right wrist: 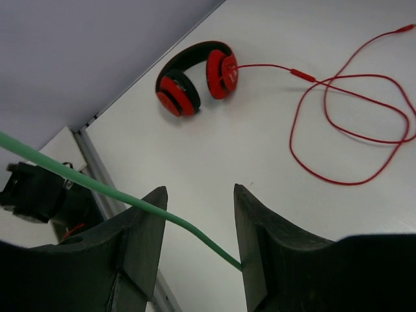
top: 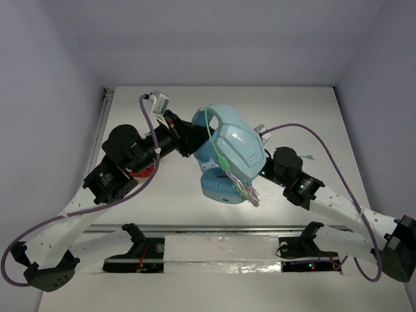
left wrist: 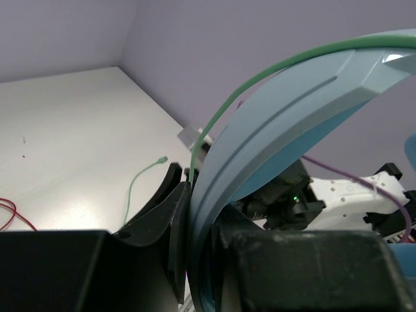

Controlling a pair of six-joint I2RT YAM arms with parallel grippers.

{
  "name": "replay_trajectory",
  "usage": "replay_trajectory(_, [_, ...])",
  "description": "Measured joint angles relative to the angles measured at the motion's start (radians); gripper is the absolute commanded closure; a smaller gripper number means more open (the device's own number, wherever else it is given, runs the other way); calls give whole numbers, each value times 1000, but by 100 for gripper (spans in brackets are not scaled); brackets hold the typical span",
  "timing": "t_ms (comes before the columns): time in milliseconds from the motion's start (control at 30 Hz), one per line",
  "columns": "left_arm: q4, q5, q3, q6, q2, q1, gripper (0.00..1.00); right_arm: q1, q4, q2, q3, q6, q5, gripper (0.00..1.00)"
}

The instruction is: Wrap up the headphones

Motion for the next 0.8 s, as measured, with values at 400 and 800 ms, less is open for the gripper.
replay_trajectory(400, [-229,-38,229,35,100,0,100,0,249,98,-111,81,-273,61])
replay_trajectory(800, [-358,-56,436,83,218,0,100,8,603,276,-193,255,-459,84])
